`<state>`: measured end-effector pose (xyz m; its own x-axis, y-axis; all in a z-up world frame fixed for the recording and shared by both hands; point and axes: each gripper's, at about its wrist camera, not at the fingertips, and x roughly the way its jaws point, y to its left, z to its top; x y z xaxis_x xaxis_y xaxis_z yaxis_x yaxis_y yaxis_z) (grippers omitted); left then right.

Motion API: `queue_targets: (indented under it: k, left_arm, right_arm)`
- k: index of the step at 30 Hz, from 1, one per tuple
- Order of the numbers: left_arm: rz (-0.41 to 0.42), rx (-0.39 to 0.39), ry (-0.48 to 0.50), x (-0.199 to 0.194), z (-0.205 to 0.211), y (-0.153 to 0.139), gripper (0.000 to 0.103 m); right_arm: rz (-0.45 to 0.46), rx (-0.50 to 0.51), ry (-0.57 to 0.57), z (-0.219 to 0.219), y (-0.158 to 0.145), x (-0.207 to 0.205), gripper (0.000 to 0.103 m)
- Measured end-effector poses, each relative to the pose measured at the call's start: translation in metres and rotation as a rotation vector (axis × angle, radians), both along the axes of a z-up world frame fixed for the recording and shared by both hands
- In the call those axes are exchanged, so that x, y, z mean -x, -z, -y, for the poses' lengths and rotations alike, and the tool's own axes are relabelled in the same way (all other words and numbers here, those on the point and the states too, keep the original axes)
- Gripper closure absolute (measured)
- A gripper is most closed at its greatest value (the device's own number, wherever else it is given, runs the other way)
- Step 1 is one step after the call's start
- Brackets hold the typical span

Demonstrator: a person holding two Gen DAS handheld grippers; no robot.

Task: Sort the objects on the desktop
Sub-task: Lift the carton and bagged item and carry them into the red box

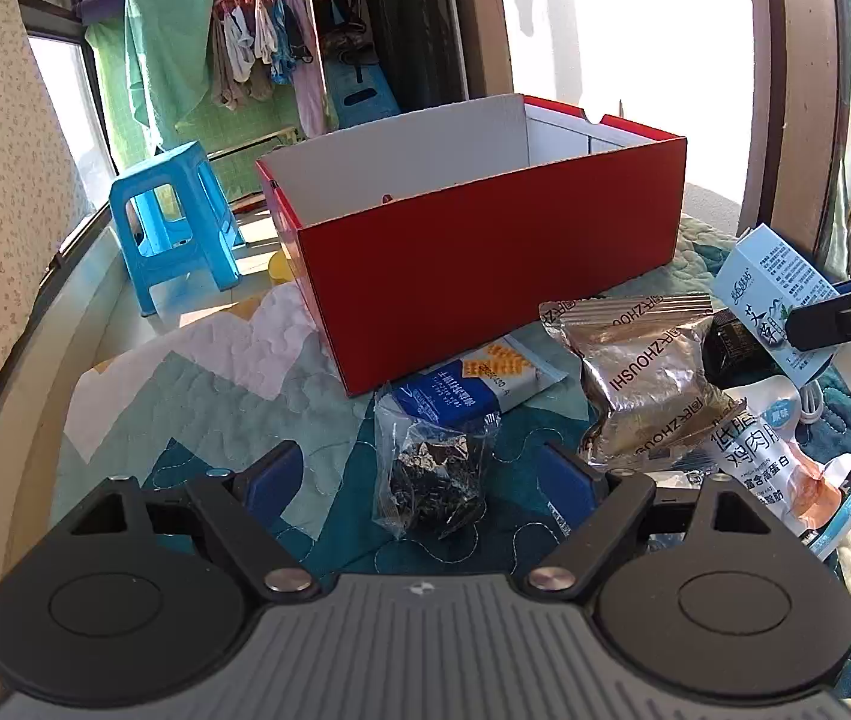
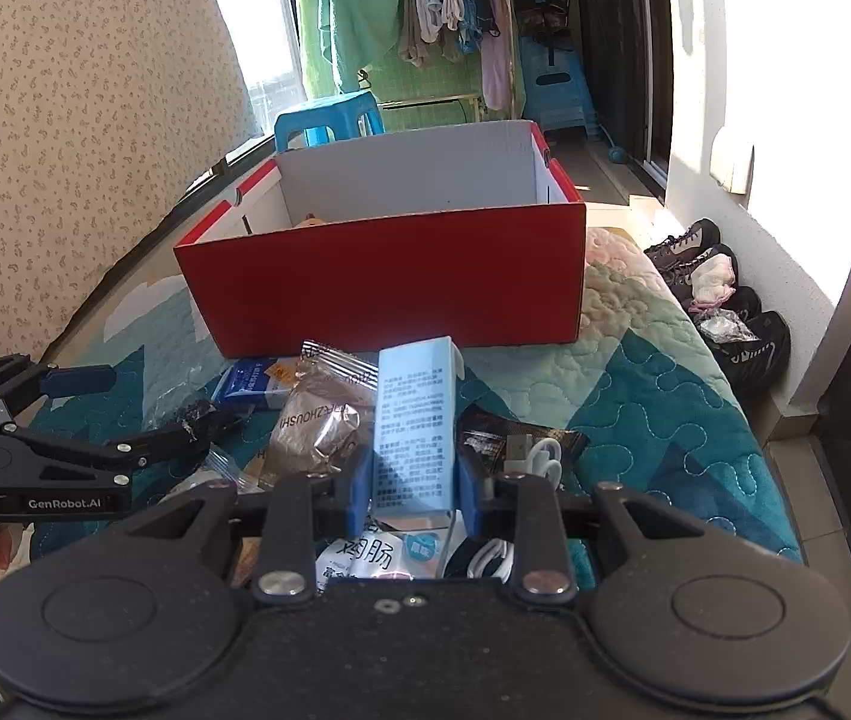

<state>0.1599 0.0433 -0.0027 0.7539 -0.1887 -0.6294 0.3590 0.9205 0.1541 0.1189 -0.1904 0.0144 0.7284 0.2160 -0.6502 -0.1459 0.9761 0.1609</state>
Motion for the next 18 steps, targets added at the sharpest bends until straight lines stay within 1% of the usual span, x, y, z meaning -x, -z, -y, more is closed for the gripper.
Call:
queue_targets:
  k: [2,6,8,9,10,13,15,18]
  left_arm:
    - [-0.019,0.003,-0.007,-0.007,0.0,0.006,0.017]
    - [-0.061,0.037,-0.043,-0.02,-0.005,0.016,0.018]
    - [-0.069,0.04,-0.046,-0.022,-0.005,0.019,0.022]
    - [-0.077,0.039,-0.042,-0.023,-0.004,0.02,0.029]
    - [-0.084,0.04,-0.041,-0.024,-0.003,0.021,0.039]
    - [-0.103,0.053,-0.045,-0.026,-0.003,0.023,0.058]
    - [-0.098,0.045,-0.042,-0.025,-0.001,0.023,0.064]
    - [-0.092,0.039,-0.036,-0.021,0.001,0.021,0.068]
  right_arm:
    - [-0.003,0.001,-0.003,0.0,0.002,-0.001,0.075]
    - [-0.006,0.002,-0.008,-0.002,0.003,-0.002,0.075]
    - [-0.008,0.003,-0.009,-0.002,0.004,-0.003,0.075]
    - [-0.01,0.003,-0.009,-0.002,0.004,-0.003,0.075]
    - [-0.011,0.004,-0.008,-0.002,0.005,-0.003,0.075]
    - [-0.012,0.005,-0.007,-0.002,0.005,-0.003,0.075]
    - [-0.012,0.004,-0.008,-0.002,0.005,-0.003,0.075]
    - [-0.012,0.005,-0.007,-0.002,0.005,-0.003,0.075]
